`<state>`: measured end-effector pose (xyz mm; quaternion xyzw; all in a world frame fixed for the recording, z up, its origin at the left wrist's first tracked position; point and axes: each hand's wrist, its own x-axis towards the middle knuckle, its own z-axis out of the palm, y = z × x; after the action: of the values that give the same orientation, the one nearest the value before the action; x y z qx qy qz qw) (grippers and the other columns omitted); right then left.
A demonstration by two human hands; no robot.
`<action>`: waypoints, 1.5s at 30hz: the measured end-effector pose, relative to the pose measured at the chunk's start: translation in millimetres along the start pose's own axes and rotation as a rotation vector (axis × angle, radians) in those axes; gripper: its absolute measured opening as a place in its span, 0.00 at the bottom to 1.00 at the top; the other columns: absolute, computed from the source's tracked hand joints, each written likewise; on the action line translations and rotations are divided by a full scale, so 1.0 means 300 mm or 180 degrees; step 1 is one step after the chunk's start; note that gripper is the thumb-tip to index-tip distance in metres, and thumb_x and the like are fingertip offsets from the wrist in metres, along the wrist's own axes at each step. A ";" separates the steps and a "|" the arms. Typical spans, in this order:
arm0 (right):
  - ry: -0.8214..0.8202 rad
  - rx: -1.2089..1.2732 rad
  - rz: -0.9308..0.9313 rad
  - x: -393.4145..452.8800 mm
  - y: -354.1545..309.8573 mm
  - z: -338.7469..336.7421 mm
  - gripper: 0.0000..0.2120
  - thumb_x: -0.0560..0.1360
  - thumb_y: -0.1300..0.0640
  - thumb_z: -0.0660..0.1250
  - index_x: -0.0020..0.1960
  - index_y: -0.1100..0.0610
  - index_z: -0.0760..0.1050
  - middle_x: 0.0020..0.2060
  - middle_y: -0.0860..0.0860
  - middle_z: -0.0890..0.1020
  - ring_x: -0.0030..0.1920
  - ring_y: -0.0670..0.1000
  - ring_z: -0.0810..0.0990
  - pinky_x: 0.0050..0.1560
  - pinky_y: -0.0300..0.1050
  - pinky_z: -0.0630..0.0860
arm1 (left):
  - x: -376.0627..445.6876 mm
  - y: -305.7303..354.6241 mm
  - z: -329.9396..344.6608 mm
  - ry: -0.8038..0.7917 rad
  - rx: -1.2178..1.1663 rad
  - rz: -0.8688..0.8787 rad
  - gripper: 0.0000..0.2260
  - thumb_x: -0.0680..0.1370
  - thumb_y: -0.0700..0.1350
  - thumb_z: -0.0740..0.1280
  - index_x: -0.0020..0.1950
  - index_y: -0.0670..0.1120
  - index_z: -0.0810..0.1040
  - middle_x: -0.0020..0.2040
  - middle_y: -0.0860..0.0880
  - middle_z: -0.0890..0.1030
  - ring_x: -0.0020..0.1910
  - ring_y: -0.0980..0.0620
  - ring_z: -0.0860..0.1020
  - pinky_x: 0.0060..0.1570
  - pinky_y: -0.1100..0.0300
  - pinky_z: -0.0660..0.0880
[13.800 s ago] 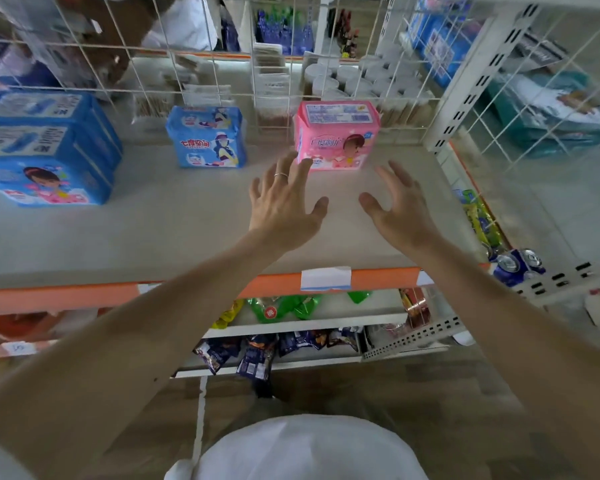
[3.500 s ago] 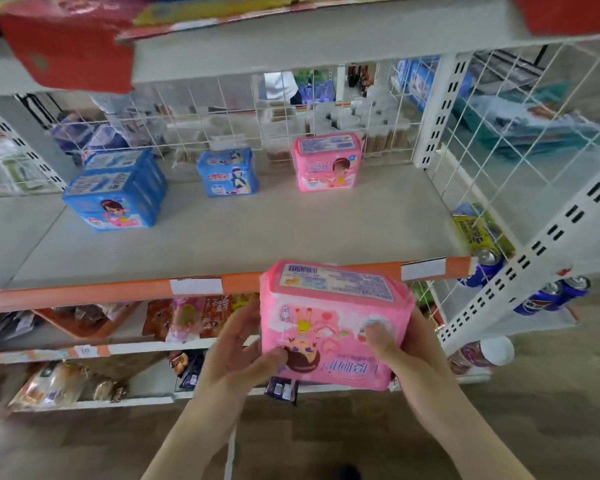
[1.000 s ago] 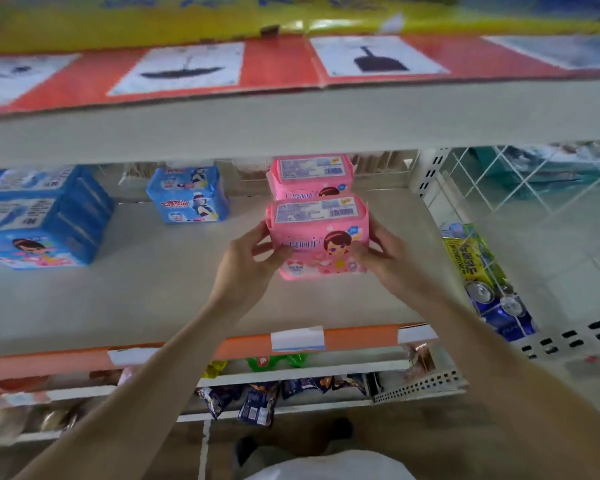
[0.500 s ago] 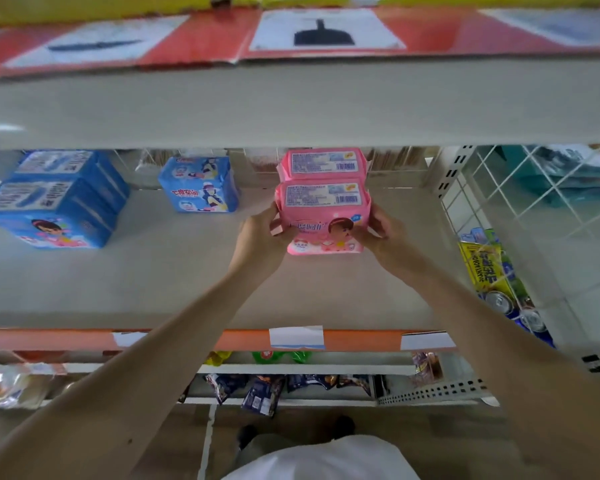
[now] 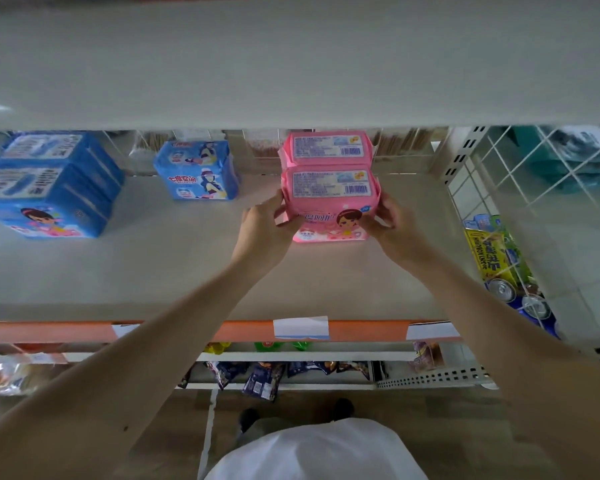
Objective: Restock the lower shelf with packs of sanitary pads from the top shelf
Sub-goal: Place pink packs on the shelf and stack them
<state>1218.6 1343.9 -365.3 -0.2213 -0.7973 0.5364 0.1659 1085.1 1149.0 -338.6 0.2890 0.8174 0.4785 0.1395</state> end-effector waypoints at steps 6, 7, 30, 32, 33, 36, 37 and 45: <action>0.0072 0.0052 -0.0032 0.010 -0.009 0.016 0.24 0.77 0.60 0.67 0.70 0.42 0.70 0.60 0.38 0.80 0.65 0.43 0.77 0.70 0.49 0.72 | 0.010 0.019 0.007 0.0086 0.0058 -0.0003 0.18 0.78 0.40 0.70 0.68 0.47 0.78 0.58 0.51 0.84 0.59 0.53 0.81 0.63 0.57 0.76; 0.0081 0.0042 -0.0040 0.012 -0.014 0.019 0.24 0.77 0.59 0.67 0.69 0.41 0.71 0.60 0.37 0.80 0.65 0.43 0.78 0.70 0.50 0.72 | 0.015 0.020 0.005 0.0084 0.0054 -0.0019 0.18 0.78 0.40 0.70 0.69 0.47 0.78 0.59 0.51 0.84 0.60 0.53 0.81 0.63 0.57 0.76; 0.0426 -0.0281 0.0288 -0.055 -0.065 0.053 0.33 0.79 0.47 0.69 0.79 0.45 0.57 0.71 0.44 0.73 0.71 0.50 0.71 0.72 0.56 0.68 | 0.006 -0.022 -0.027 0.0128 0.1038 0.0218 0.26 0.76 0.60 0.70 0.71 0.53 0.72 0.65 0.52 0.77 0.58 0.51 0.79 0.53 0.49 0.80; 0.0698 -0.0462 0.0475 -0.078 -0.077 0.061 0.39 0.78 0.45 0.69 0.81 0.49 0.52 0.77 0.50 0.67 0.76 0.54 0.65 0.74 0.57 0.64 | -0.018 -0.021 -0.032 0.0234 0.1242 0.0213 0.27 0.76 0.64 0.67 0.71 0.52 0.70 0.67 0.52 0.75 0.59 0.49 0.78 0.53 0.47 0.80; 0.0786 -0.0537 0.0531 -0.093 -0.086 0.066 0.41 0.78 0.44 0.69 0.82 0.51 0.50 0.78 0.51 0.63 0.78 0.54 0.62 0.76 0.57 0.61 | -0.031 -0.019 -0.037 0.0309 0.1282 0.0221 0.27 0.76 0.64 0.67 0.70 0.51 0.70 0.67 0.52 0.74 0.58 0.49 0.78 0.52 0.47 0.80; 0.0928 -0.0856 0.0268 -0.142 -0.134 0.095 0.36 0.79 0.45 0.67 0.80 0.53 0.54 0.77 0.51 0.65 0.75 0.48 0.62 0.75 0.52 0.60 | -0.075 -0.017 -0.062 0.0457 0.1309 0.0318 0.24 0.77 0.61 0.67 0.66 0.48 0.68 0.65 0.50 0.73 0.56 0.48 0.78 0.48 0.48 0.78; 0.0959 -0.0992 0.0060 -0.152 -0.146 0.108 0.32 0.80 0.46 0.66 0.78 0.53 0.59 0.74 0.50 0.69 0.71 0.45 0.66 0.73 0.51 0.62 | -0.089 -0.018 -0.072 0.0450 0.1333 0.0395 0.23 0.77 0.60 0.67 0.65 0.48 0.68 0.65 0.50 0.72 0.57 0.48 0.78 0.47 0.48 0.79; 0.1034 -0.1956 -0.0288 -0.220 -0.211 0.207 0.37 0.79 0.35 0.54 0.81 0.53 0.51 0.80 0.52 0.58 0.77 0.56 0.60 0.73 0.58 0.62 | -0.171 -0.051 -0.160 0.0194 0.1494 0.1060 0.22 0.78 0.57 0.67 0.67 0.49 0.67 0.69 0.51 0.68 0.65 0.47 0.73 0.58 0.46 0.76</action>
<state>1232.3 1239.5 -331.2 -0.3079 -0.8937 0.2213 0.2399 1096.5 1078.6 -330.2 0.4290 0.8509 0.3011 -0.0363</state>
